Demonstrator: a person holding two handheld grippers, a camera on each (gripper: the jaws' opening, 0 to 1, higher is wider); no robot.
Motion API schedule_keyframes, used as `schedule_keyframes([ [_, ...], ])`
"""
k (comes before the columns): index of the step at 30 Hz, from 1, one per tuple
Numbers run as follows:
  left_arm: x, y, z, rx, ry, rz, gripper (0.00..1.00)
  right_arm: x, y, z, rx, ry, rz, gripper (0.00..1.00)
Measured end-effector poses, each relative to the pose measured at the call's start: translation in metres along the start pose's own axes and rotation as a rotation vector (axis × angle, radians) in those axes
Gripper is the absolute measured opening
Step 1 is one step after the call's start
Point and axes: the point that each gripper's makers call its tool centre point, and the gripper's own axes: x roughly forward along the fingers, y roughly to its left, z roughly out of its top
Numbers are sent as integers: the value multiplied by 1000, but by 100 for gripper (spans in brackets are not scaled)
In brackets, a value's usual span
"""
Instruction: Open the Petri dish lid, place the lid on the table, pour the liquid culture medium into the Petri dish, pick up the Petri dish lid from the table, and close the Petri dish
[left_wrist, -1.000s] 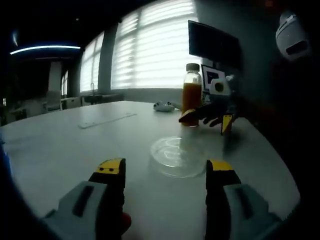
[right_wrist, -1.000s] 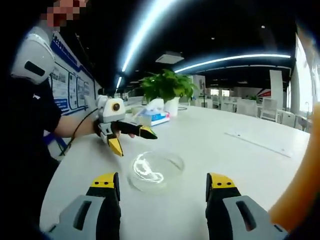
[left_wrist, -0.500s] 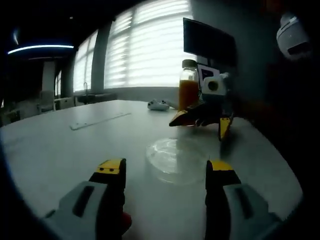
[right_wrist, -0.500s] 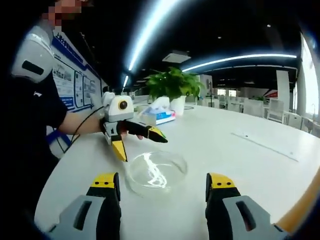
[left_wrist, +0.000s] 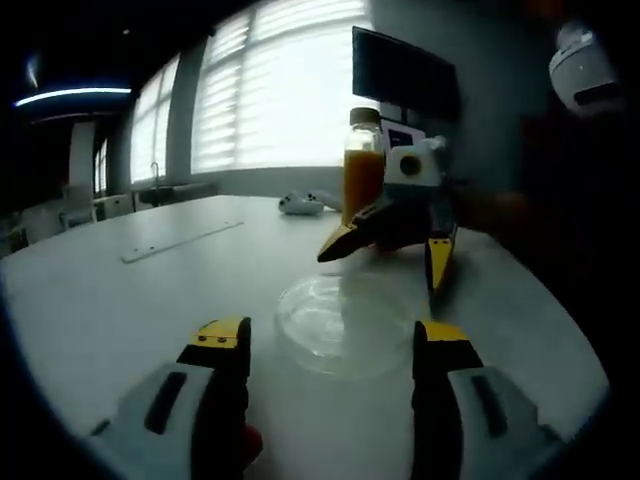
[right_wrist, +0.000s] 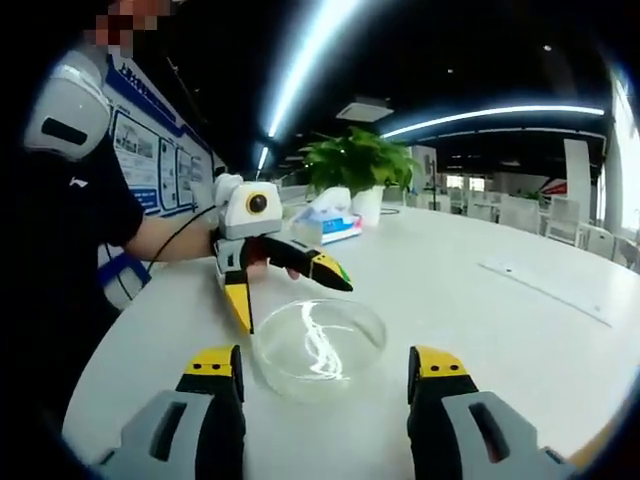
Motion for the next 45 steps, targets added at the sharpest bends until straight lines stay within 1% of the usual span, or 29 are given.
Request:
schedule_keyframes([
  [5,1,0,1,6,-1,-25,55,3,0,0,2,5,16,59],
  [9,2,-1,0,-9,-7,-47,53,7,2,4,11,-4,35,57],
  [13,3,-6,-2,-18,1,-85,52,11,-1,-3,10,17,55,56],
  [16,5,-6,-6,-1,19,-89,53,13,-2,-3,6,23,62,56],
  [20,6,-3,-6,5,21,-89,53,19,0,-5,0,31,77,56],
  [24,8,-3,-9,18,36,-88,54,21,0,-5,-6,31,84,57],
  [45,9,-3,-10,-7,35,-92,54,23,-3,-12,-22,38,88,58],
])
